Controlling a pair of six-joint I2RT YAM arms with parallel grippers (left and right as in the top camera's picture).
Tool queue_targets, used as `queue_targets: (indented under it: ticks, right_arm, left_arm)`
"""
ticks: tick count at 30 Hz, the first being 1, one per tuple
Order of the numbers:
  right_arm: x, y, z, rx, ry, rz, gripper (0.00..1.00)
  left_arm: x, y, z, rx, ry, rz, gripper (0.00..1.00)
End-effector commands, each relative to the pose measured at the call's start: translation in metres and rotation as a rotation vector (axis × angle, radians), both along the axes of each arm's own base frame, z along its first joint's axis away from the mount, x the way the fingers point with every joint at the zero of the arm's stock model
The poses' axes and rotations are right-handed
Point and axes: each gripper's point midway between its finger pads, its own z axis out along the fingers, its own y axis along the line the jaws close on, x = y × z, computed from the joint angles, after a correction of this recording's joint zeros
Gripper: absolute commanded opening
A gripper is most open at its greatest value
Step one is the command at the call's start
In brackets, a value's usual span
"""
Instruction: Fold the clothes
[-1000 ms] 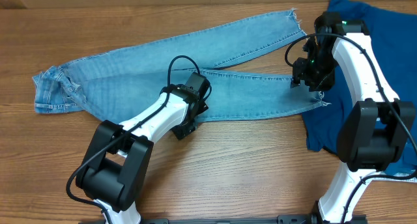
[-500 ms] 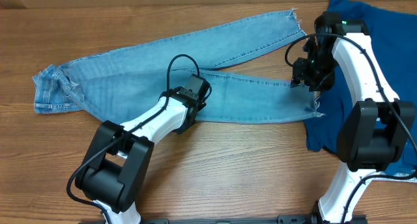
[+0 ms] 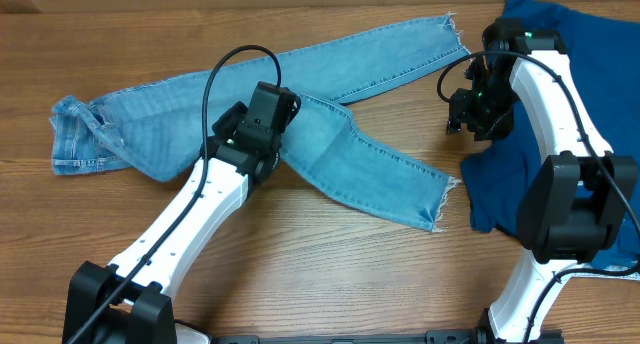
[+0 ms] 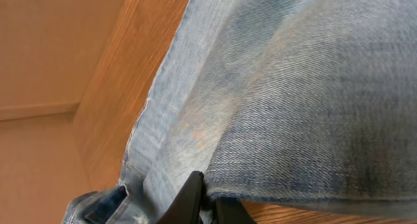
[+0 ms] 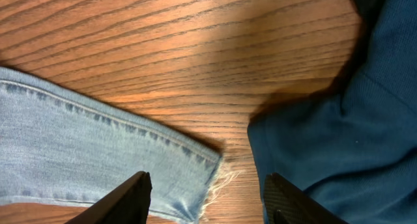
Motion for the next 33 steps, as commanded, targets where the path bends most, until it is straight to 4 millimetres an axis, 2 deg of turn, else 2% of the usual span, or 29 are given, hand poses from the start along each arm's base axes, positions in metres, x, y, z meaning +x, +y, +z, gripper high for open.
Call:
queue_targets:
  ticks: [1, 7, 13, 15, 16, 18, 19, 20, 23, 24, 25, 28, 33]
  right_arm:
    - [0.000, -0.002, 0.004, 0.006, -0.008, -0.015, 0.59]
    - [0.000, -0.002, 0.004, 0.007, -0.009, -0.016, 0.59]
    - [0.000, -0.002, 0.004, 0.007, -0.009, -0.016, 0.59]
    - [0.000, -0.002, 0.004, 0.007, -0.009, -0.016, 0.59]
    - [0.000, -0.002, 0.004, 0.007, -0.009, -0.016, 0.59]
    - [0.000, -0.002, 0.004, 0.007, -0.010, -0.016, 0.59]
    - [0.000, -0.002, 0.004, 0.007, -0.010, -0.016, 0.59]
    - [0.000, -0.002, 0.004, 0.007, -0.009, -0.016, 0.59]
    - [-0.001, -0.002, 0.004, 0.007, -0.005, -0.016, 0.59]
    - [-0.003, -0.002, 0.004, 0.007, 0.000, -0.016, 0.59]
    - [-0.003, -0.002, 0.004, 0.007, 0.002, -0.016, 0.59]
    - [-0.003, -0.002, 0.004, 0.007, 0.002, -0.016, 0.59]
    - [-0.003, -0.002, 0.004, 0.007, 0.004, -0.016, 0.59]
  left_arm:
    - [0.005, -0.002, 0.003, -0.023, -0.011, -0.004, 0.09]
    - [0.016, 0.004, 0.011, -0.040, -0.065, 0.020, 0.10]
    - [0.056, 0.027, 0.050, -0.118, -0.311, 0.122, 0.09]
    - [0.067, 0.034, 0.054, -0.152, -0.362, 0.152, 0.10]
    - [0.070, 0.035, 0.053, -0.157, -0.371, 0.156, 0.15]
    - [0.079, 0.036, 0.038, -0.164, -0.356, 0.157, 0.54]
    - [0.081, 0.036, 0.030, -0.161, -0.340, 0.156, 0.56]
    - [0.083, 0.037, 0.014, -0.152, -0.307, 0.162, 0.59]
    - [0.082, 0.039, -0.026, -0.113, -0.211, 0.176, 0.78]
    - [0.078, 0.045, -0.041, -0.088, -0.163, 0.214, 0.79]
    - [0.076, 0.047, -0.044, -0.090, -0.148, 0.241, 0.80]
    - [0.080, 0.049, -0.032, -0.130, -0.165, 0.292, 0.85]
    - [0.104, 0.048, 0.018, -0.231, -0.224, 0.316, 0.87]
